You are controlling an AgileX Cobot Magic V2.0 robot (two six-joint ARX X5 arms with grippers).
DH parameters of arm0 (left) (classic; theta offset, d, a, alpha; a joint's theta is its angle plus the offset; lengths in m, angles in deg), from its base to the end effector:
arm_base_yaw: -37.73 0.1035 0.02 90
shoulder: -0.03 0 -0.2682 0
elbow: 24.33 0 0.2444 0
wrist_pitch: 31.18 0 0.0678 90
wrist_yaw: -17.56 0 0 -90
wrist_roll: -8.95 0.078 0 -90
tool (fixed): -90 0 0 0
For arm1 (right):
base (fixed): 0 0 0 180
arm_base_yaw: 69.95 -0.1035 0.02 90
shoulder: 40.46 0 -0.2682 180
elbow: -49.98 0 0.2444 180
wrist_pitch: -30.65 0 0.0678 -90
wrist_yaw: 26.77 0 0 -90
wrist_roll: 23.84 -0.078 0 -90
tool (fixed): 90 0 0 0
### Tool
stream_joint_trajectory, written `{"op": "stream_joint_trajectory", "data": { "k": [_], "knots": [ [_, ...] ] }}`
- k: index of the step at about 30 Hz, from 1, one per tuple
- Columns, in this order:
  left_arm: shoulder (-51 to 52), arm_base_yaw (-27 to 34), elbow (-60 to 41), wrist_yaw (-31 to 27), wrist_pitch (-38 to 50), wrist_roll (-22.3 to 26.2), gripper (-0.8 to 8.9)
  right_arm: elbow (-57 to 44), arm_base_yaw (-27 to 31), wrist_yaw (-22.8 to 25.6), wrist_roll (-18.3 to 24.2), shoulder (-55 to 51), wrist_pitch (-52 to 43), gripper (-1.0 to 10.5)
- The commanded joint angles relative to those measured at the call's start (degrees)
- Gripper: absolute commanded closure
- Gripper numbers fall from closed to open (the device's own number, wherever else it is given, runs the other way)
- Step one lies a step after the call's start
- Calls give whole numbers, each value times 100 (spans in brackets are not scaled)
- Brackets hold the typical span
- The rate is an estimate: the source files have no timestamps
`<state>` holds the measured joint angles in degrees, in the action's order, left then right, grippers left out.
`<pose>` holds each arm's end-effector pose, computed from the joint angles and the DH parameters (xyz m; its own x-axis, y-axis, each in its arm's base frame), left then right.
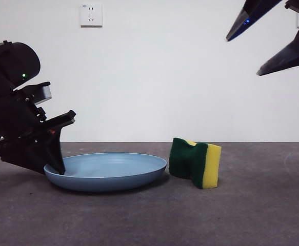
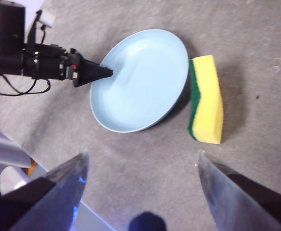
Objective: Pick up the plate,pick up the cloth,clean the plate with the cloth
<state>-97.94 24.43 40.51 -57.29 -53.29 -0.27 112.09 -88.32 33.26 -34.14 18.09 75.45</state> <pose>0.3295 -0.0988 0.1180 0.4754 -0.3809 -0.7930 0.2342 0.9237 -0.3033 0.2020 0.1081 0.2582 0.4608 0.6794 -0.5711 -0.5075 0.7296 0.4585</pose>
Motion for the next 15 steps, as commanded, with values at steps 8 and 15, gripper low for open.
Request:
{"op": "stream_joint_trajectory", "data": {
  "k": [8,15],
  "knots": [
    [603,-22,201,-63,4,42,821,37,-592,42,-107,186,-702,568],
    [1919,-9,656,-1073,-817,501,821,275,-944,48,-116,1008,-1027,567]
  ]
}}
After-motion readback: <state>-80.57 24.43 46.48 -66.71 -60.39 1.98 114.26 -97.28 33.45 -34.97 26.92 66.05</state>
